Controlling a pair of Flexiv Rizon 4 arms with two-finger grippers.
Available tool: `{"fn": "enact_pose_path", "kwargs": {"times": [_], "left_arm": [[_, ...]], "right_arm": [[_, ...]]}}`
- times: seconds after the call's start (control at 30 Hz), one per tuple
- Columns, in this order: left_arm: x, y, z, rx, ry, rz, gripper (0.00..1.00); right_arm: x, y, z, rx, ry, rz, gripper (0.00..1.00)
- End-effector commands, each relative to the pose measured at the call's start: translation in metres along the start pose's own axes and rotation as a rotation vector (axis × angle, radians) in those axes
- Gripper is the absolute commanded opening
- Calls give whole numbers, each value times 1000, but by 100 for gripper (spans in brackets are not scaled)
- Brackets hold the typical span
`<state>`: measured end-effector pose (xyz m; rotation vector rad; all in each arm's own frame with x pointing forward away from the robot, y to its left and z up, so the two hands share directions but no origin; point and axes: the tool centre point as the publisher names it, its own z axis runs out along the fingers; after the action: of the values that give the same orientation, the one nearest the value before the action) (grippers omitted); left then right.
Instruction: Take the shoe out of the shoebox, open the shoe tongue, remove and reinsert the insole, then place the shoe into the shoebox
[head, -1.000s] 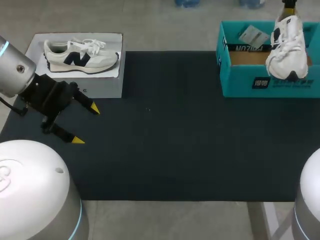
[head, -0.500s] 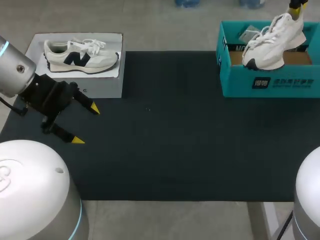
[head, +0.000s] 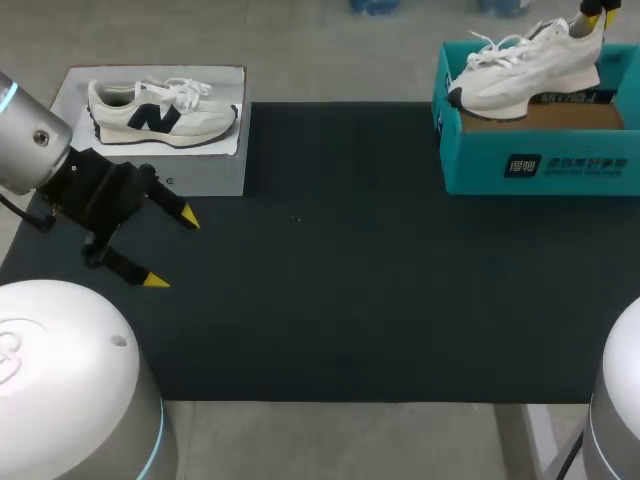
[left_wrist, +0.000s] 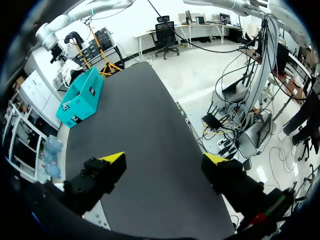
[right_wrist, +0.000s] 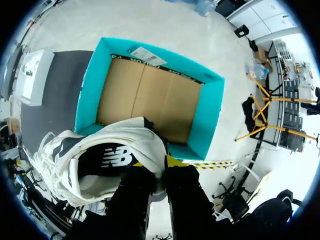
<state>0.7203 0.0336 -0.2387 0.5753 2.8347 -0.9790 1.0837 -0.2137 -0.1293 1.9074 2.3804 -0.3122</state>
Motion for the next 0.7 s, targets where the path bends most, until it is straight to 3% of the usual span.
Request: {"fn": "enact_pose_path", "kwargs": {"times": [0.03,0.2,0.33,0.43,0.7], "left_arm": [[0,0,0,-3,1,0,100],[0,0,0,-3,1,0,100],[0,0,0,-3,1,0,100],[0,0,0,-3,1,0,100],[0,0,0,-3,1,0,100]], "right_arm": [[-1,0,-2,0,2,0,0],[-1,0,-2,0,2,0,0],[0,-10,3,25,-13,236,0],[0,-17,8,44,-49,332,0],[-7,-38,25,62,-34,474,0]]}}
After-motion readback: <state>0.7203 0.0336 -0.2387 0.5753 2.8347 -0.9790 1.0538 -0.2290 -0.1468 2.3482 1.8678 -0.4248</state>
